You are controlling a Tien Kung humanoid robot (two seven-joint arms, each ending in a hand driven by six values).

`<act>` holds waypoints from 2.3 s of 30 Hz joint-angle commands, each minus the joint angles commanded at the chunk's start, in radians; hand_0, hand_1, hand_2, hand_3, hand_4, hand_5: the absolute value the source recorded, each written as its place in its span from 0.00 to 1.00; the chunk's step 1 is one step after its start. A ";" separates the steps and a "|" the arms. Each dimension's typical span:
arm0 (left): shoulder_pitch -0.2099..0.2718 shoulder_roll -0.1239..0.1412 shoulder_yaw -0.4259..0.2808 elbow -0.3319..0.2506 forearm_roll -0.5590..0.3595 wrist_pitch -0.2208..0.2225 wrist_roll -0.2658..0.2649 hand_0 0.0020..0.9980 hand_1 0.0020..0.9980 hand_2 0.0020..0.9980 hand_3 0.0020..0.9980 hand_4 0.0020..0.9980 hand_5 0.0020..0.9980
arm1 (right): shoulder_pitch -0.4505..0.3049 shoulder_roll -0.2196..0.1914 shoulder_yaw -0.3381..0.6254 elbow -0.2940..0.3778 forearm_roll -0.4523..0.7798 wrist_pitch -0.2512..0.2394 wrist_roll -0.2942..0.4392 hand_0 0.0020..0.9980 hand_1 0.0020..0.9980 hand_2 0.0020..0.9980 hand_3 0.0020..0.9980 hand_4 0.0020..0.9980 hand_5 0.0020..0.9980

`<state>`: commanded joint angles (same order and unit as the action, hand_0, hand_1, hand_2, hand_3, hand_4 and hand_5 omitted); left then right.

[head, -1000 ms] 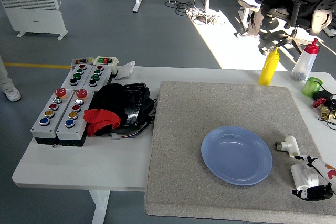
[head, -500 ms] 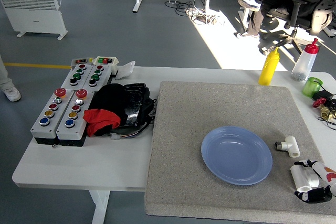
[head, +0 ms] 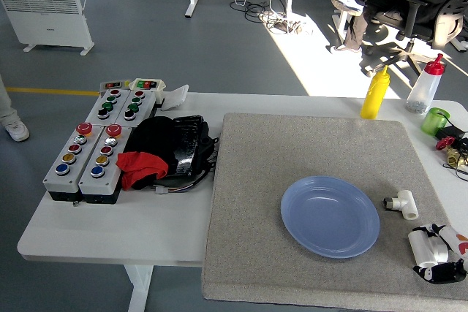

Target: Pick pipe place plate twice

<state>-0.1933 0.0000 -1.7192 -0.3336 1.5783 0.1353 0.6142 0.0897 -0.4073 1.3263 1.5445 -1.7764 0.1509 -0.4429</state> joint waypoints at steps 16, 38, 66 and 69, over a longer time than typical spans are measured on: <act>-0.005 0.000 0.004 0.004 -0.011 0.004 -0.008 0.68 0.67 0.71 0.65 0.37 1.00 | -0.002 0.000 0.021 0.010 0.017 -0.022 0.049 0.47 0.56 0.61 0.68 0.46 0.05; -0.011 0.000 0.007 0.005 -0.015 0.004 -0.011 0.68 0.68 0.71 0.65 0.37 1.00 | 0.190 0.021 -0.168 0.033 0.060 -0.123 0.147 0.47 0.55 0.60 0.64 0.45 0.04; -0.012 0.000 0.013 0.002 -0.016 0.001 -0.004 0.68 0.67 0.71 0.65 0.37 1.00 | 0.367 0.075 -0.384 -0.166 -0.075 -0.066 0.140 0.98 0.90 0.94 0.86 0.72 0.22; -0.013 0.000 0.013 0.002 -0.014 0.000 -0.003 0.68 0.67 0.71 0.65 0.37 1.00 | 0.364 0.075 -0.374 -0.170 -0.070 -0.066 0.140 1.00 0.92 1.00 0.98 0.75 0.23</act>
<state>-0.2058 0.0000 -1.7064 -0.3313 1.5643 0.1357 0.6111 0.4537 -0.3326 0.9522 1.3741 -1.8461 0.0844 -0.3034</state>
